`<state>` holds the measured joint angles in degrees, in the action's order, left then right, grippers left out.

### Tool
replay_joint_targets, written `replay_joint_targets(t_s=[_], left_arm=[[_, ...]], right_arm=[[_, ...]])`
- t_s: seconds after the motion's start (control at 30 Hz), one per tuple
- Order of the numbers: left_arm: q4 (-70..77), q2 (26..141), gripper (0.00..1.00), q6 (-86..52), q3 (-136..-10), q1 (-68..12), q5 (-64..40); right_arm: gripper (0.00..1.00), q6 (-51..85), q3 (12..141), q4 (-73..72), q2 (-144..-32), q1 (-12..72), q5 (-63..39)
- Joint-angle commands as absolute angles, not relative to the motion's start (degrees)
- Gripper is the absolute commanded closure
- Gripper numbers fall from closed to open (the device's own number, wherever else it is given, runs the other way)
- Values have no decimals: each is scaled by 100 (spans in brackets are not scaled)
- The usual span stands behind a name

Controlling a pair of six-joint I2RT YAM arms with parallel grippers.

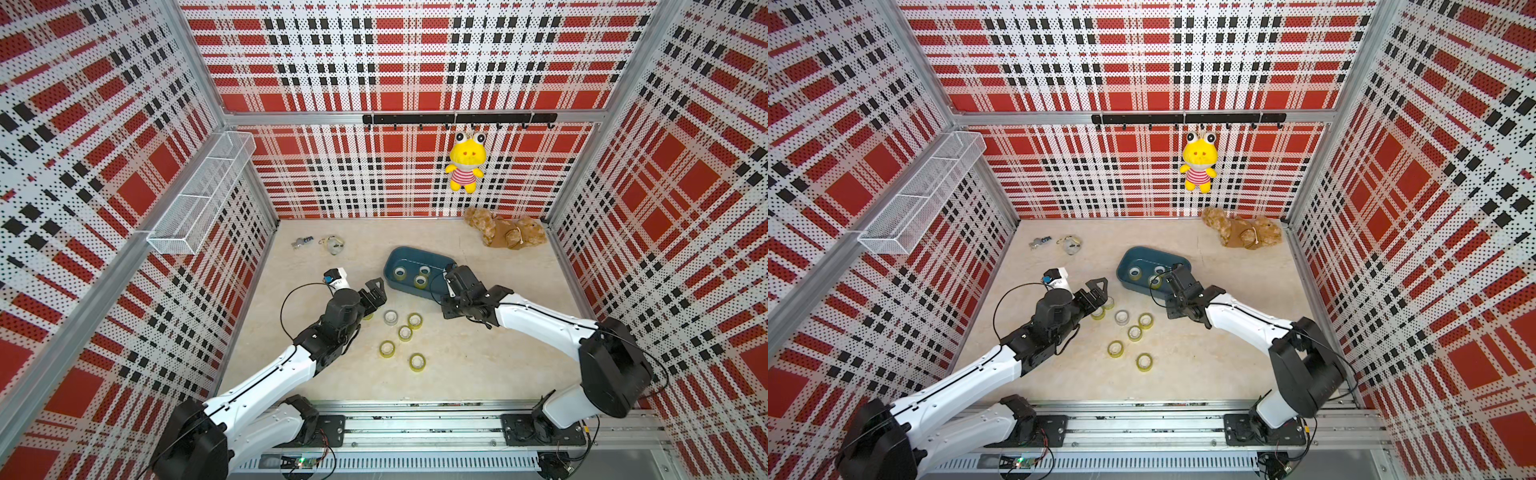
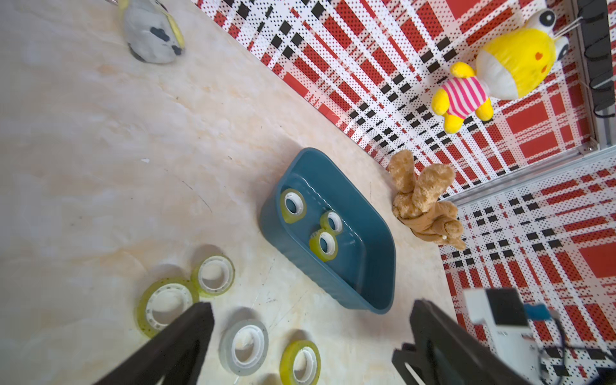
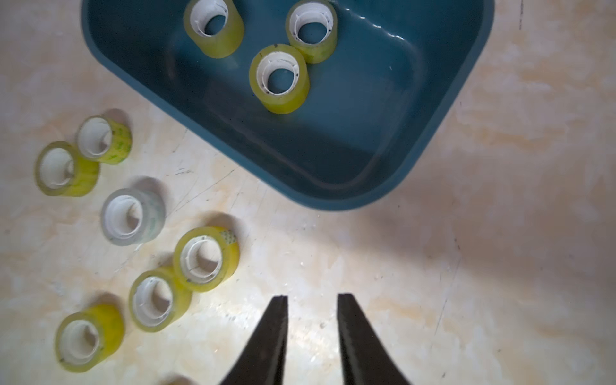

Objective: Put the transparent tape into the storage box
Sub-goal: Adjust the storage box at the center of the board, then move the tape to the center of the board.

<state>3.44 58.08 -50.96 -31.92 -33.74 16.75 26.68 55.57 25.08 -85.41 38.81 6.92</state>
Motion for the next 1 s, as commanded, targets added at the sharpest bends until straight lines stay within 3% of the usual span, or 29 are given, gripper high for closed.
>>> replay_joint_targets(t_s=[0.0, 0.6, 0.97], left_arm=[[275, 5598, 1, -5045, -3042, -3218, 1582], [44, 5317, 1, -5071, -2856, -2988, 1504], [44, 5388, 1, -5058, -2944, -3024, 1485]], right_arm=[[61, 2830, 5251, 2662, -8051, 4099, 678], [56, 2490, 4838, 2347, -8487, 5576, -72], [55, 2521, 5428, 2642, -9588, 6111, 562]])
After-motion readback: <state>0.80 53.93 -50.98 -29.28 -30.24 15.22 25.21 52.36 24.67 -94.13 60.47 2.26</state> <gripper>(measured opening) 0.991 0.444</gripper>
